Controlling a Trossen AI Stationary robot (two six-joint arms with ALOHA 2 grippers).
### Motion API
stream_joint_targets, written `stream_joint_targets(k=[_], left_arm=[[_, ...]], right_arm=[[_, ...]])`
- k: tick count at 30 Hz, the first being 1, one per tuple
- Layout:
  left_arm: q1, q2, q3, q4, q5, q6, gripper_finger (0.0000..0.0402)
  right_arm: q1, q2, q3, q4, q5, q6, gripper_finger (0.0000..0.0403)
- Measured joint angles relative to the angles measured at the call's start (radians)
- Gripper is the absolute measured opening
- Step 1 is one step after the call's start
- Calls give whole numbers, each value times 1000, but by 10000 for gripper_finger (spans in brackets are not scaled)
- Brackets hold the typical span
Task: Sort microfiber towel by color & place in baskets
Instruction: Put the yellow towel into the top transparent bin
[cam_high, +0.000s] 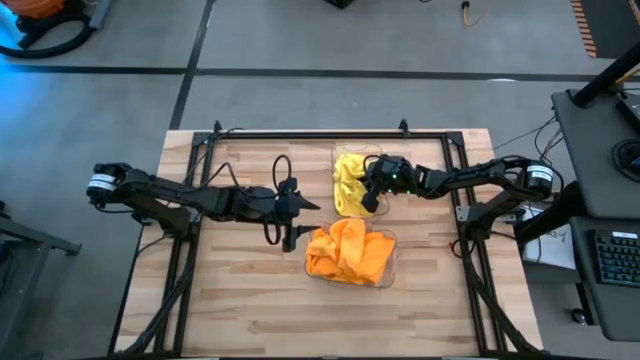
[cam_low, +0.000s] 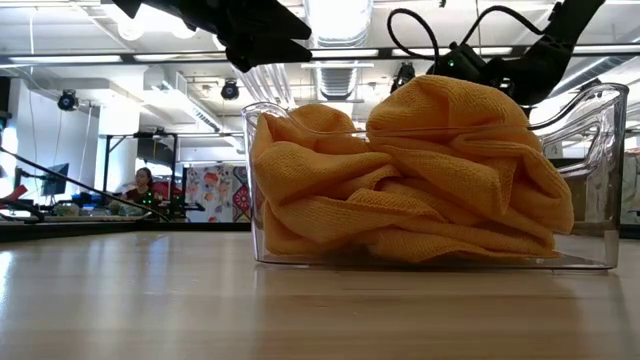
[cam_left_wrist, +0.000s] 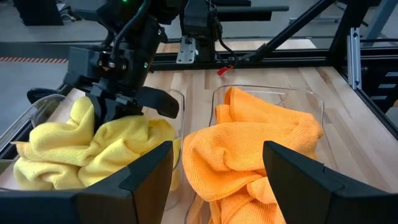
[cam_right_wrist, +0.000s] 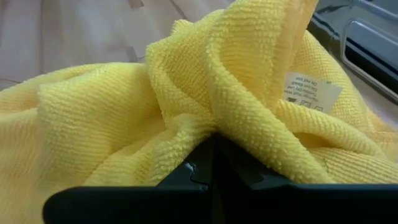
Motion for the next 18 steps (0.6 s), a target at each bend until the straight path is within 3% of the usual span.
stream_joint_targets(k=[13,18], left_arm=[[0,0,0,-1,0,0,232],[0,0,0,-10,0,-4,232]], right_arm=[[0,0,11,3,1,12,10],[0,-12,20,2,1,18,32]])
